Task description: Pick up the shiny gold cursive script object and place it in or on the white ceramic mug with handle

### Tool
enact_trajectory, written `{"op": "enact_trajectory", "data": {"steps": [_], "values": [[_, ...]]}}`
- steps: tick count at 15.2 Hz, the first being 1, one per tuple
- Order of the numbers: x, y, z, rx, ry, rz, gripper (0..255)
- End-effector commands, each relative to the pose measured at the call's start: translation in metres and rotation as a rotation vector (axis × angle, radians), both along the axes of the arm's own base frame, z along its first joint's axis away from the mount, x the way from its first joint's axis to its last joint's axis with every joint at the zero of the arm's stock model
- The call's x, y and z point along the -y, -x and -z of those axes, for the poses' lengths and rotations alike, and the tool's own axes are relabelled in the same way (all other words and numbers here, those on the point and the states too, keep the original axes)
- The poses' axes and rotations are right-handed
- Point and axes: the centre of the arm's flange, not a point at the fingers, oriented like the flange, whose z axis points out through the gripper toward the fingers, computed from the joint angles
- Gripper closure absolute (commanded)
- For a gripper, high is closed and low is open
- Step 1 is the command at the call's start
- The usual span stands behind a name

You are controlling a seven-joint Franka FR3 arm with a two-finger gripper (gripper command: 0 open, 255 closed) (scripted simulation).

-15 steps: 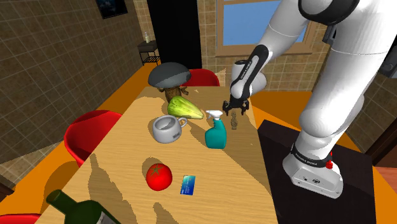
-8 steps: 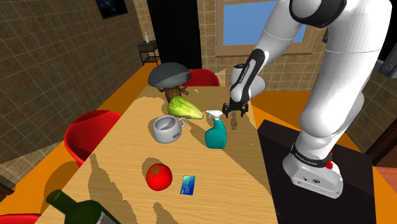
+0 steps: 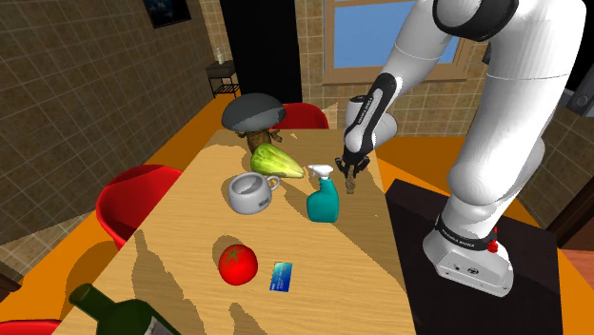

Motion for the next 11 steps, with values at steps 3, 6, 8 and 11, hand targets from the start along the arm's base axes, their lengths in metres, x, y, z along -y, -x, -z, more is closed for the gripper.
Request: {"op": "enact_trajectory", "data": {"steps": [3,6,8,11], "values": [[0.000,0.000,0.000,0.000,0.000,0.000,255],[0.000,0.000,0.000,0.000,0.000,0.000,255],[0.000,0.000,-0.010,0.000,0.000,0.000,255],[0.000,0.000,-0.026,0.000,0.000,0.000,255]]}}
